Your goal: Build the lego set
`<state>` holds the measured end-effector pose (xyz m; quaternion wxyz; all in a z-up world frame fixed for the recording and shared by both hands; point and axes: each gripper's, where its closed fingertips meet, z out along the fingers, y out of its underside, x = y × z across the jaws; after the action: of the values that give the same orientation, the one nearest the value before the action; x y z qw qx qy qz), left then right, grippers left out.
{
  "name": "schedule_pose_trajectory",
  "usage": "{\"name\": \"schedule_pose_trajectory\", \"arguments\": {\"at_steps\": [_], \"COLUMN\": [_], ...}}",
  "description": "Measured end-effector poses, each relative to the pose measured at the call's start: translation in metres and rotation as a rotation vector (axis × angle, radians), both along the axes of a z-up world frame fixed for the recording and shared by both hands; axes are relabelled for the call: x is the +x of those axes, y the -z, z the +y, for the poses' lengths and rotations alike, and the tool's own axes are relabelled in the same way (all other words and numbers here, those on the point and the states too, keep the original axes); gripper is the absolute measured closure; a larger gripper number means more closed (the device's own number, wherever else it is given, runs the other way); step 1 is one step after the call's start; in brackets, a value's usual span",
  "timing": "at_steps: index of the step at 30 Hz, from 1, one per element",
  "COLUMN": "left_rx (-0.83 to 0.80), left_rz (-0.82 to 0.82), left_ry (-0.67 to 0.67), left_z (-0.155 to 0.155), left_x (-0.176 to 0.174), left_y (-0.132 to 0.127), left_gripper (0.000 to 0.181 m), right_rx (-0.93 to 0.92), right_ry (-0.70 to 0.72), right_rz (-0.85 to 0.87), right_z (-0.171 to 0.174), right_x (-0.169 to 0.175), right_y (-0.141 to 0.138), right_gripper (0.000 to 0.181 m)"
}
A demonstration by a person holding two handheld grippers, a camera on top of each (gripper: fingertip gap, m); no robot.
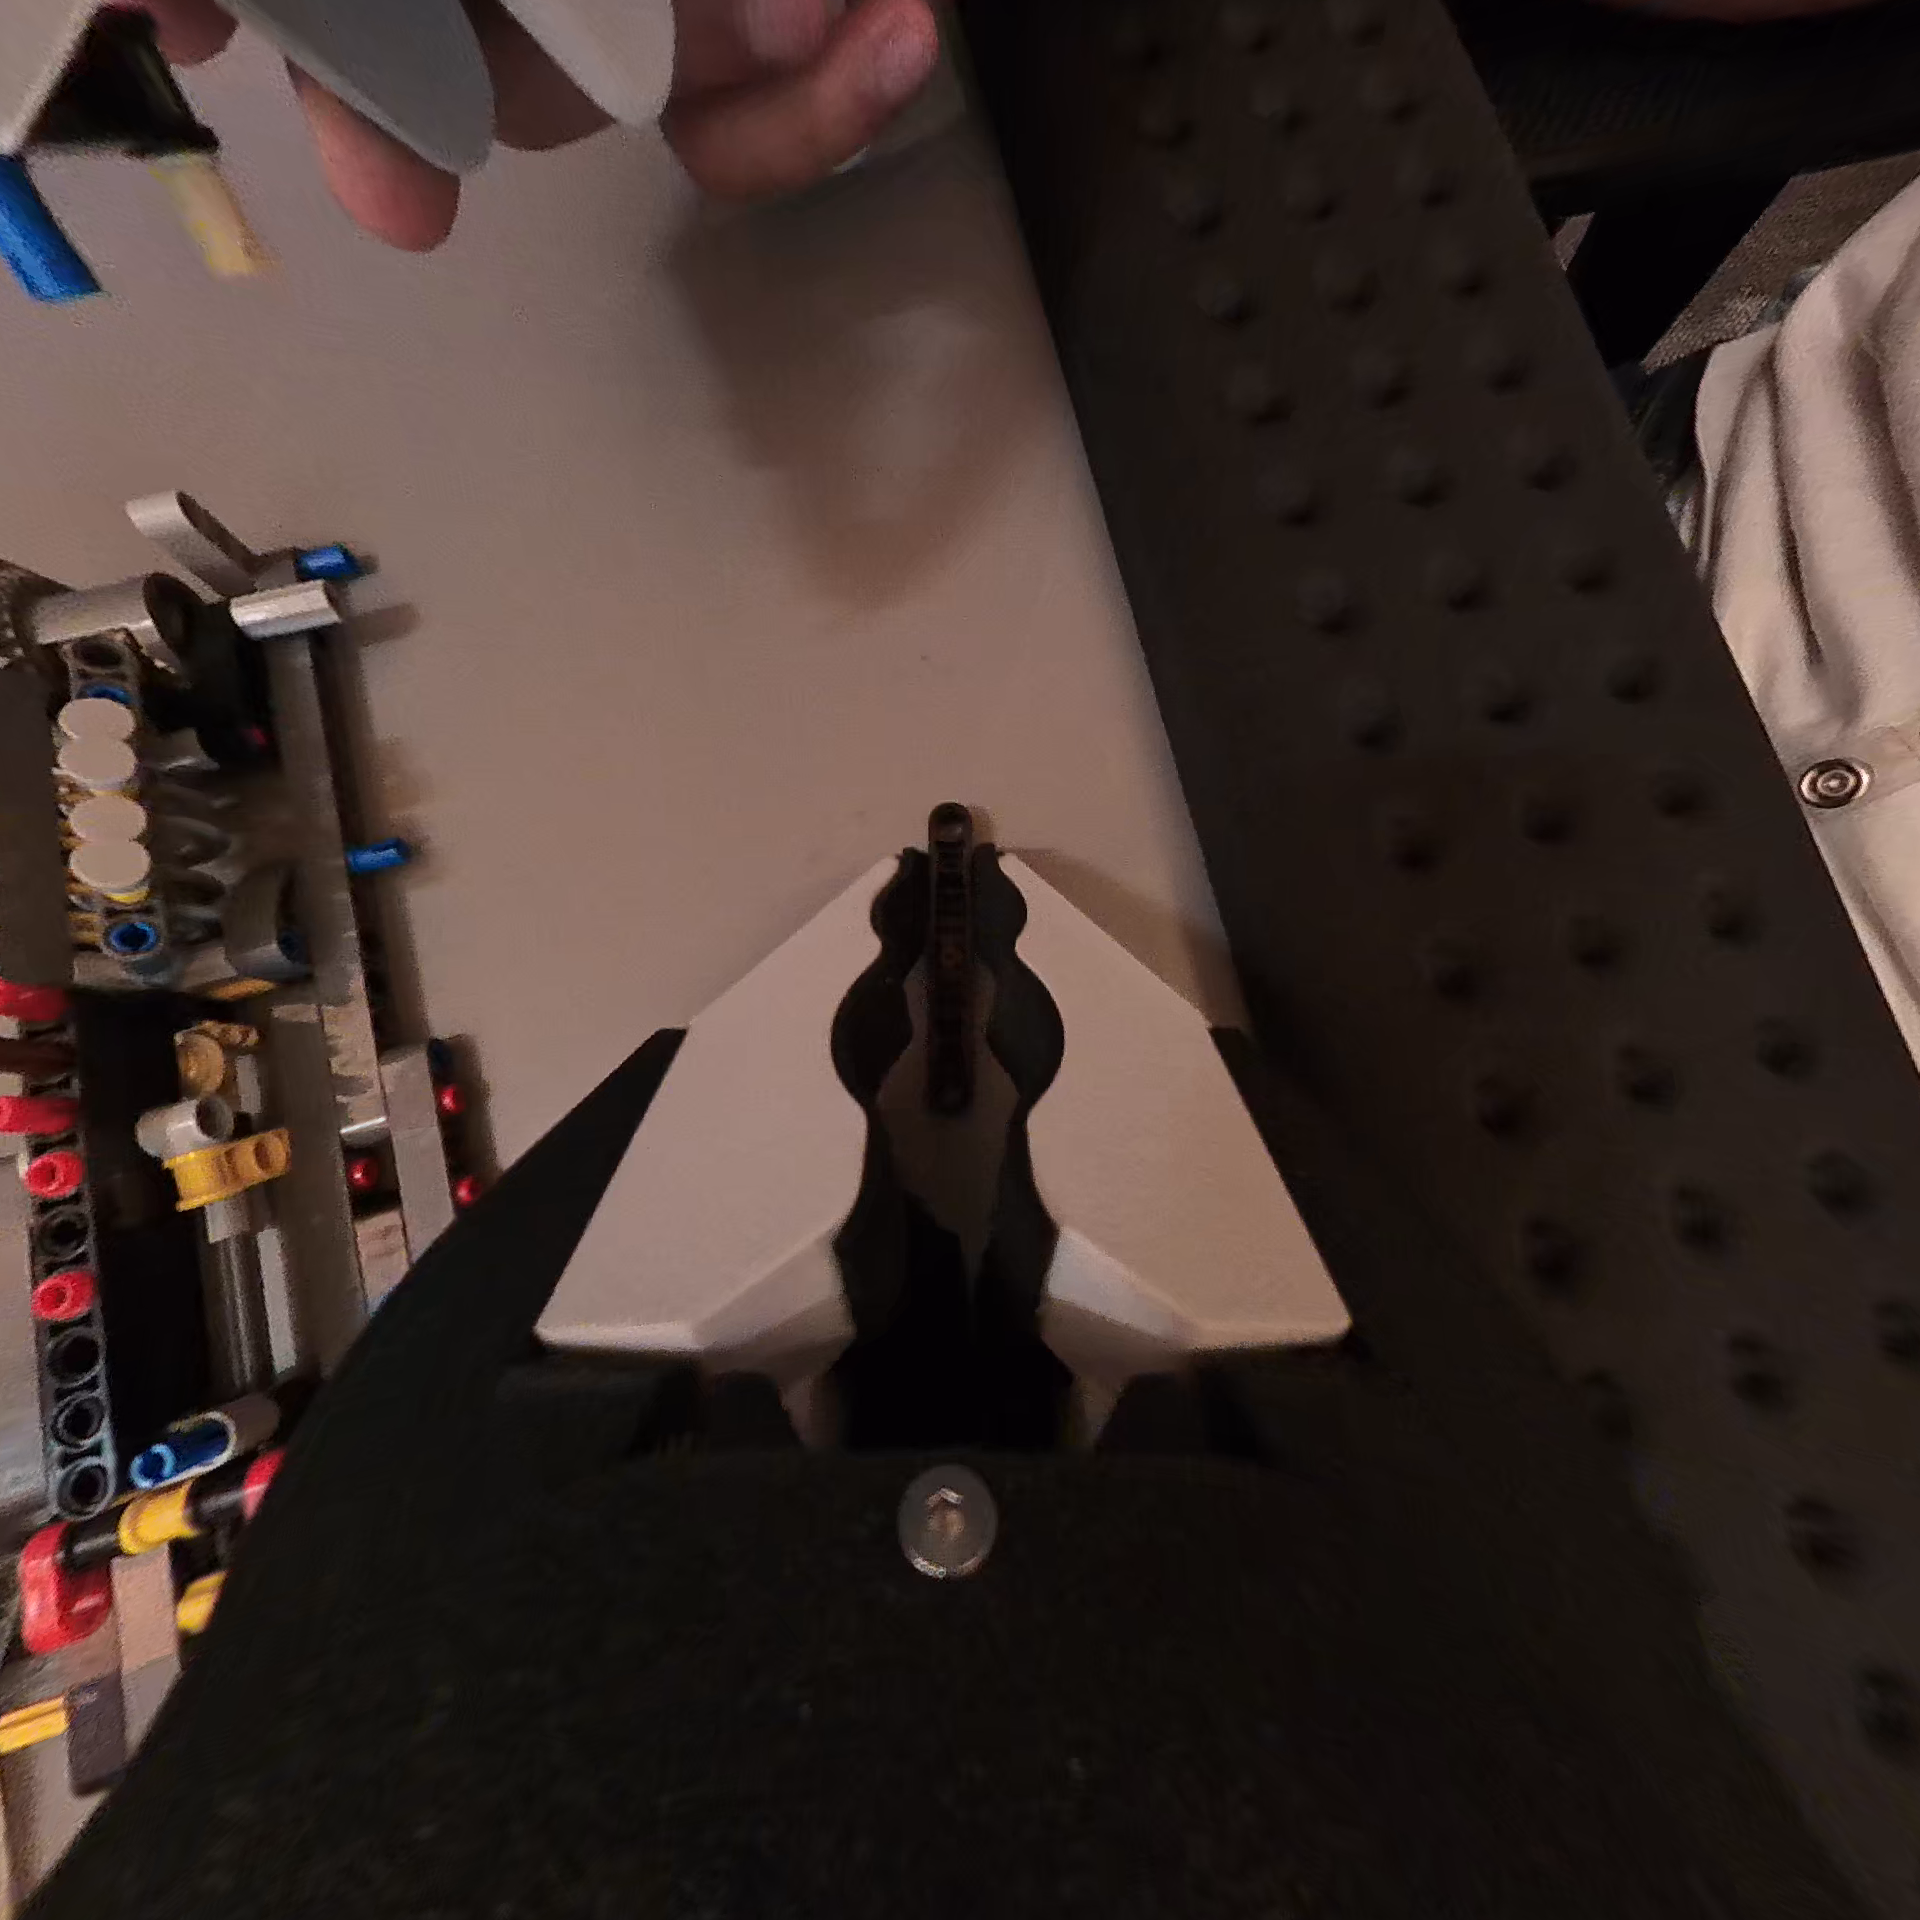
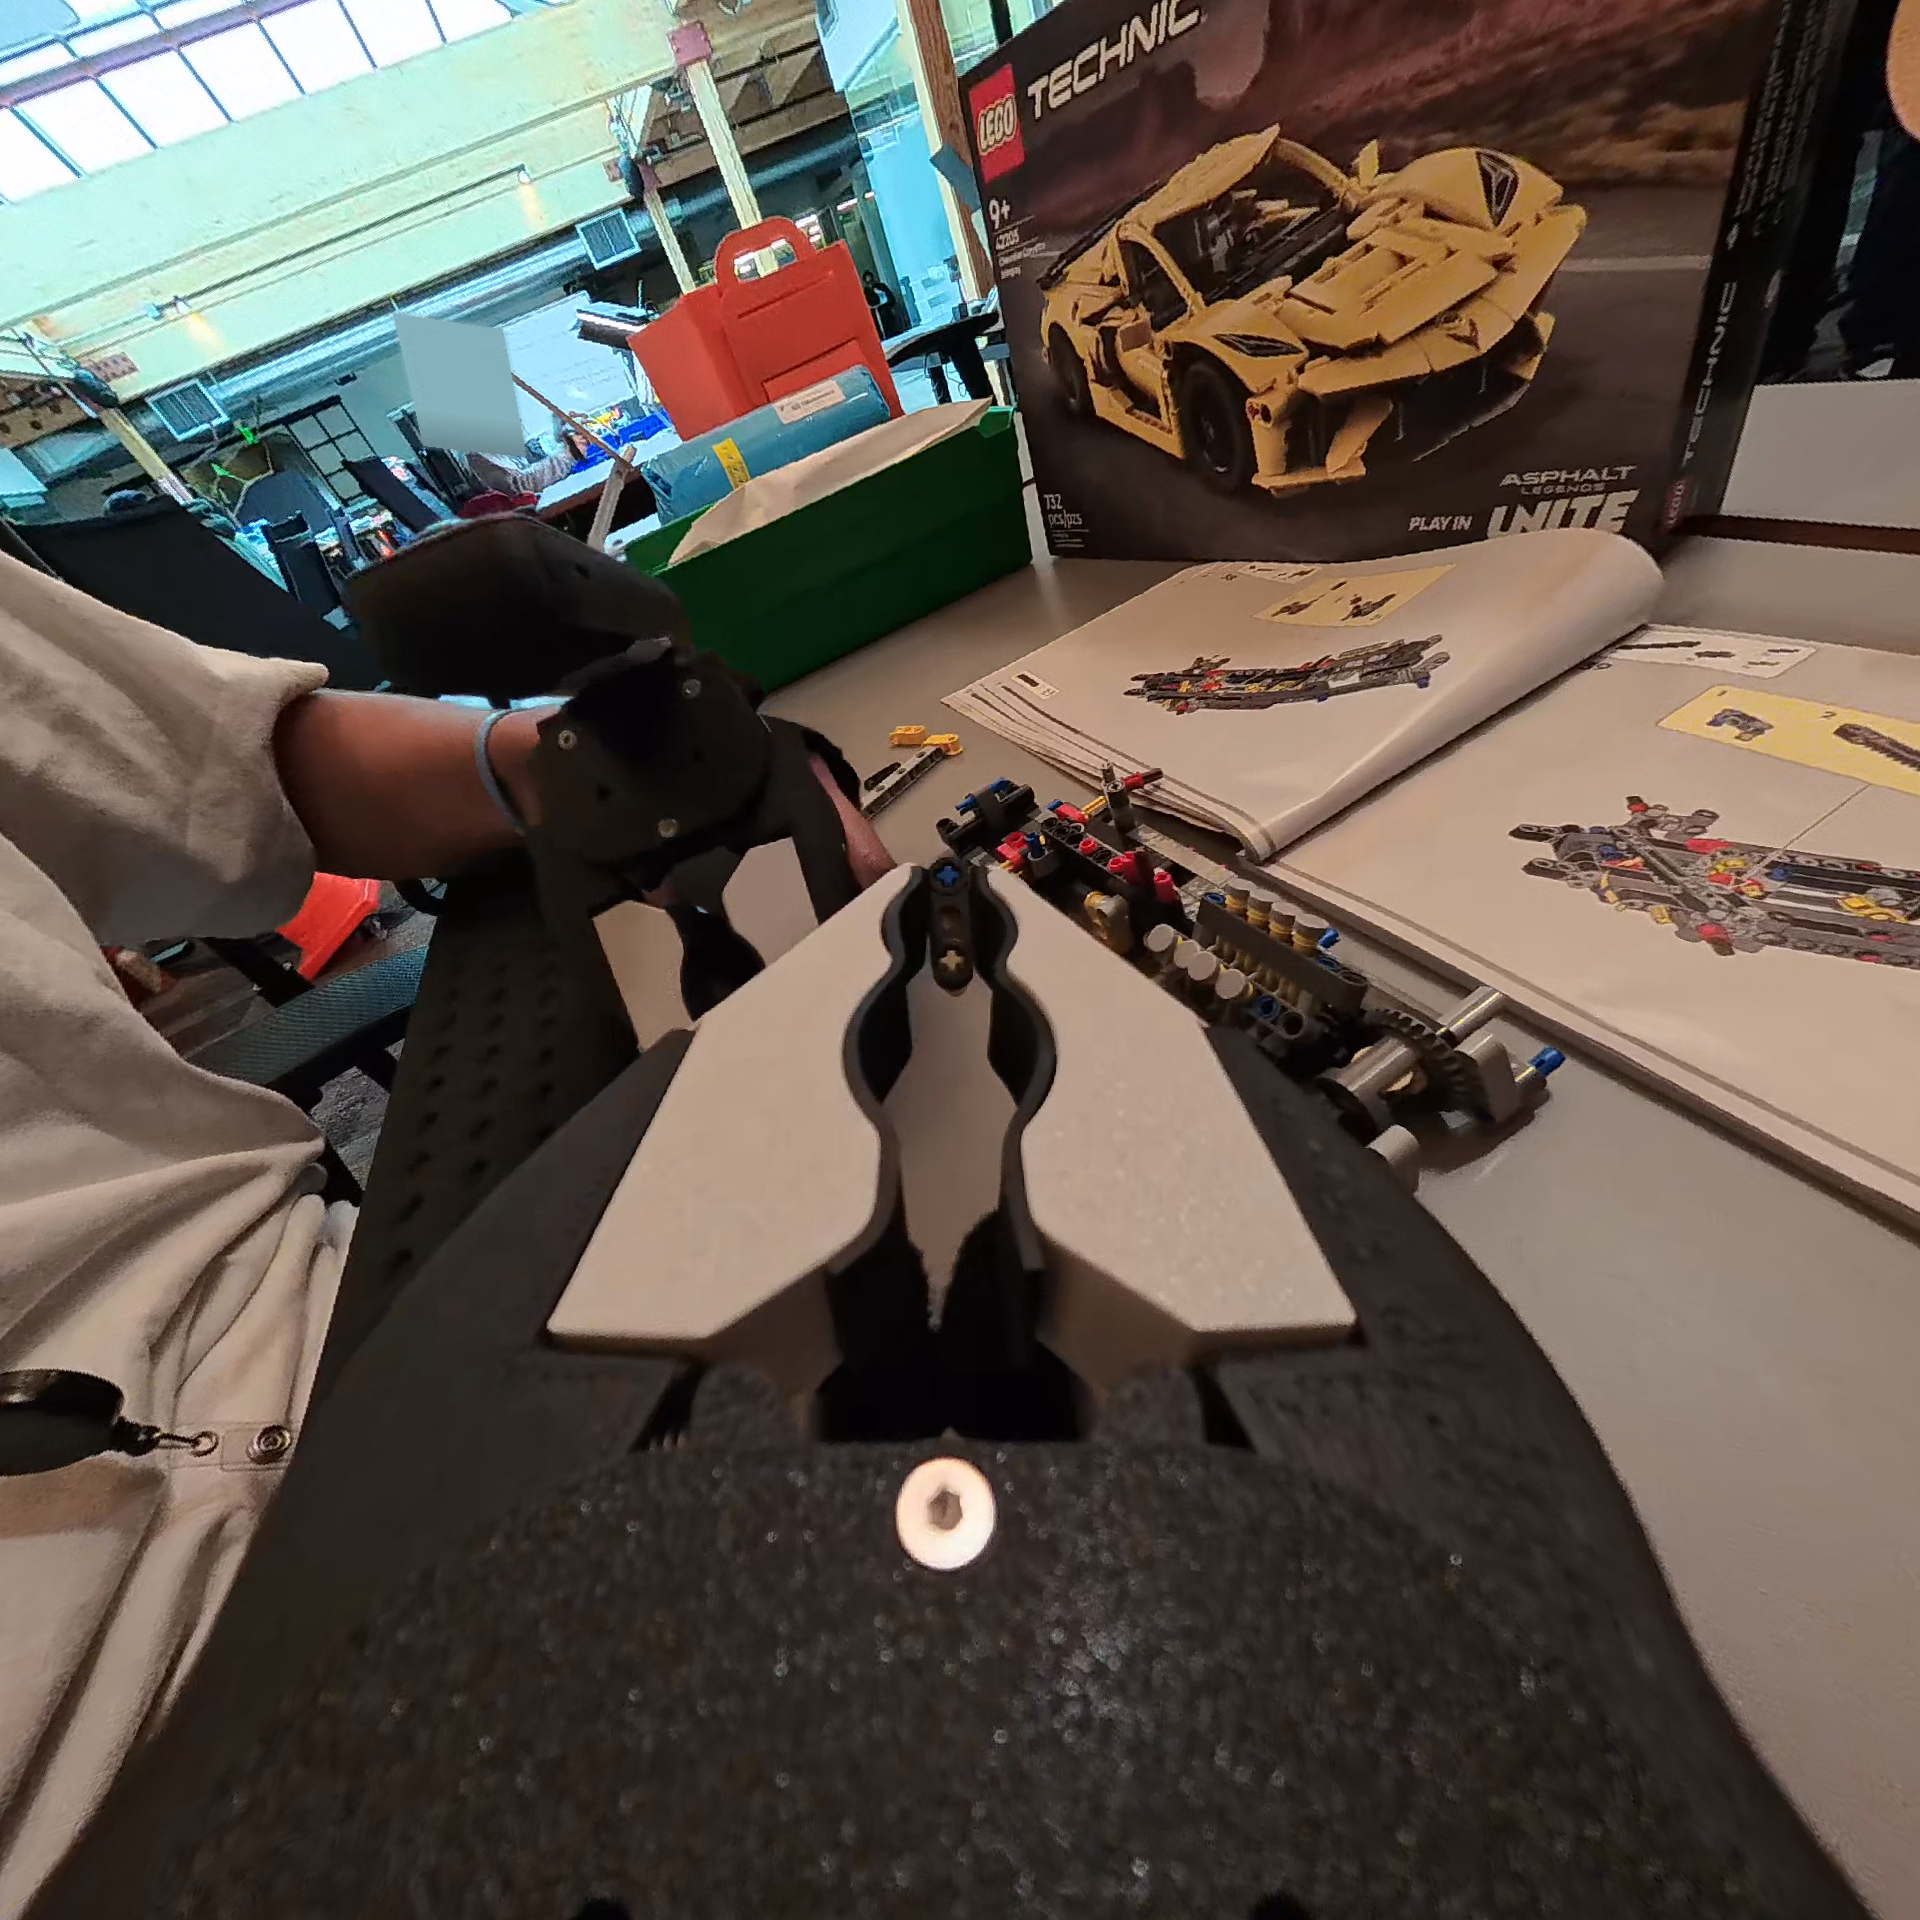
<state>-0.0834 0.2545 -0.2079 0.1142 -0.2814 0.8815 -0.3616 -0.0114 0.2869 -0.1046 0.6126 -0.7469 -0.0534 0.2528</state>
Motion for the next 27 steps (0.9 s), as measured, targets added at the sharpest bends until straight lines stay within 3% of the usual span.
{"name": "schedule_pose_trajectory", "arguments": {"at_steps": [5, 8, 11, 15, 23, 27], "left_rx": [0.104, -0.023, -0.106, -0.095, -0.045, -0.070], "left_rz": [-0.100, -0.061, 0.026, 0.066, 0.073, 0.052], "left_ry": [-0.026, -0.089, -0.103, -0.134, -0.121, -0.127], "left_z": [0.012, 0.023, 0.031, 0.043, 0.052, 0.052], "left_x": [0.010, 0.015, 0.010, 0.008, -0.001, 0.000], "left_y": [-0.006, -0.034, -0.056, -0.076, -0.081, -0.086], "left_gripper": [0.174, 0.173, 0.174, 0.174, 0.174, 0.174], "right_rx": [-0.050, -0.103, -0.122, -0.083, -0.091, -0.082], "right_ry": [-0.017, -0.145, -0.219, -0.264, -0.266, -0.267], "right_rz": [-0.086, -0.151, -0.102, -0.067, -0.192, -0.166], "right_z": [0.000, -0.003, 0.002, 0.013, 0.023, 0.023], "right_x": [-0.004, -0.030, -0.048, -0.059, -0.068, -0.069], "right_y": [0.013, 0.025, 0.020, 0.002, 0.005, 0.001], "right_gripper": [0.176, 0.176, 0.175, 0.174, 0.175, 0.175]}}
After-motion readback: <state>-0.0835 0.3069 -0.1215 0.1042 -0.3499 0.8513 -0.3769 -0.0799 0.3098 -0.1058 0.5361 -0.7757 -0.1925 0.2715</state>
